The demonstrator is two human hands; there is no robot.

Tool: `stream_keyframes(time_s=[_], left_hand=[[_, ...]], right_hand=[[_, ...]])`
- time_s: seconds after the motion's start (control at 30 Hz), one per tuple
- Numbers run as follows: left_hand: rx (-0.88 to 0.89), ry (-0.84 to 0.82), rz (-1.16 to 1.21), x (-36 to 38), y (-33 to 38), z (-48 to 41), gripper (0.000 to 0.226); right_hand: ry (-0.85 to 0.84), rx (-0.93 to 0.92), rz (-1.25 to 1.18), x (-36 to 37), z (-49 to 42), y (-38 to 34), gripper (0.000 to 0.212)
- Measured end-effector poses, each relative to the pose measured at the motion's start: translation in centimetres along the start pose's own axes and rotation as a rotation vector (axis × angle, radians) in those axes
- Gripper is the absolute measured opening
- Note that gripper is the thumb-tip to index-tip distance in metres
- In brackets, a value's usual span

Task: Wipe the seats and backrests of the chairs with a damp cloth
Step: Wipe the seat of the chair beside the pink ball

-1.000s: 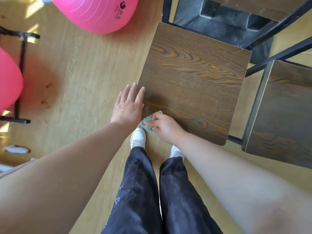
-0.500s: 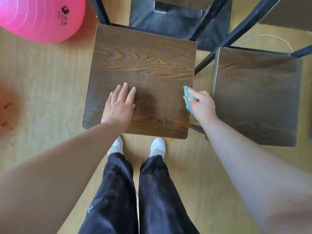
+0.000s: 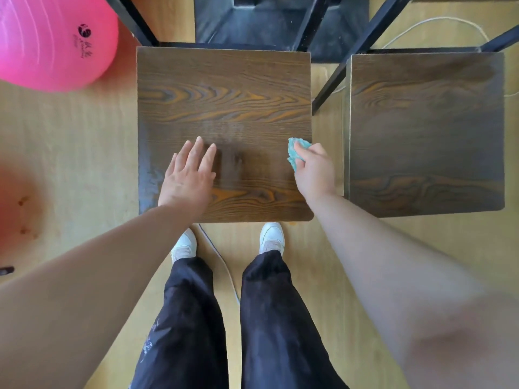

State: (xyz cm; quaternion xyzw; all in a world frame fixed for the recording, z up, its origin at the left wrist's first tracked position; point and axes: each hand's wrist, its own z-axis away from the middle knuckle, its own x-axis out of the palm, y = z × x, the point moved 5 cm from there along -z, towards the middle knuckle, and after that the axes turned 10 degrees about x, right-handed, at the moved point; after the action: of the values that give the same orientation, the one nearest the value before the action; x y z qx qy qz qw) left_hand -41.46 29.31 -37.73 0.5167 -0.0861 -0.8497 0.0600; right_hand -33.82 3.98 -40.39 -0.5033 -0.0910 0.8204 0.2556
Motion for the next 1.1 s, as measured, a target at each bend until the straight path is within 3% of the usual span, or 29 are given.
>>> stream_keyframes(time_s=[0.5,0.8,1.1], left_hand=[[0.054,-0.037,-0.008,-1.8,-8.3,2.7,0.058],[0.076,-0.066,-0.026,-0.9,-12.1,4.7,0.058],[0.08,-0.048,-0.029,-1.7,-12.3,4.5,0.057]], right_hand=[[-0.013,-0.008,-0.076,8.7,7.5,-7.7,0.04],[-0.049,-0.175,-0.094,14.7,13.3,-12.4,0.037],[-0.325,-0.277,0.029,19.2,17.9,-15.4,0.05]])
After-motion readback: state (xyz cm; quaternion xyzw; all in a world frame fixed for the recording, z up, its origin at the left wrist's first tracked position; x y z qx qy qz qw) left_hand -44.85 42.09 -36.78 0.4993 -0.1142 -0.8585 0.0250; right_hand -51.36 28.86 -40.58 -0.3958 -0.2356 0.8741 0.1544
